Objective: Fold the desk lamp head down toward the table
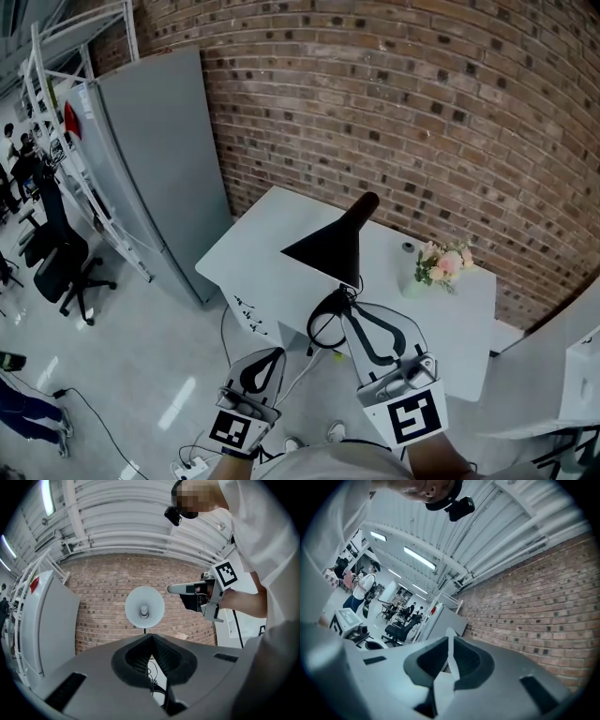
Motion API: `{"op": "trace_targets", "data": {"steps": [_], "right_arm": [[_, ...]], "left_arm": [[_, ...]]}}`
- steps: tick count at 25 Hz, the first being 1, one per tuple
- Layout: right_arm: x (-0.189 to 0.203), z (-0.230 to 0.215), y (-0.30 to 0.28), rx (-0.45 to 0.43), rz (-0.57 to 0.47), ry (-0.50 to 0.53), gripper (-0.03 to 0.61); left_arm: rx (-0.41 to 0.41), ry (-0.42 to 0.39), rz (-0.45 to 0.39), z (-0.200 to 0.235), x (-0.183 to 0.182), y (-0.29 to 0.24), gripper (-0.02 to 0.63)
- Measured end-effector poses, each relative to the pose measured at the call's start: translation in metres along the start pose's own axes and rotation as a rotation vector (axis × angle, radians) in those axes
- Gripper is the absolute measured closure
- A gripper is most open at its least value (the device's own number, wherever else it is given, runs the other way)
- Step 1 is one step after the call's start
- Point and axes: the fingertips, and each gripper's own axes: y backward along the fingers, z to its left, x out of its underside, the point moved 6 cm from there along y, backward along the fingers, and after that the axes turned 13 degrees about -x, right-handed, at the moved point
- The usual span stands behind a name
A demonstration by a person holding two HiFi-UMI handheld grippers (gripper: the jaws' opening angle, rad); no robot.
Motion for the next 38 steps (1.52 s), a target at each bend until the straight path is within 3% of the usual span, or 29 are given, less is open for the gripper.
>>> {"op": "trace_targets", "data": {"steps": [13, 20, 29, 38], "right_arm": [[-0.003, -0.015, -0.021, -0.026, 0.016, 0.120, 0.466], [-0.005, -0.019, -0.037, -0.081, 0.024, 0.180, 0.399], [0.013, -0.003, -0.048, -0.137, 0.081, 0.157, 0.394], [0.017, -0.001, -0.049, -0.140, 0.072, 0.155, 0.394]], "left_arm": [[-0.019, 0.008, 0.015, 0.007, 0.006, -0.007, 0.606], [-0.039, -0.002, 0.016, 0.013, 0.008, -0.003, 0.606], [-0.060, 0.011, 0.027, 0.022, 0.007, 0.001, 0.606], [-0.063, 0.007, 0.028, 0.023, 0.012, -0.002, 0.606]]}}
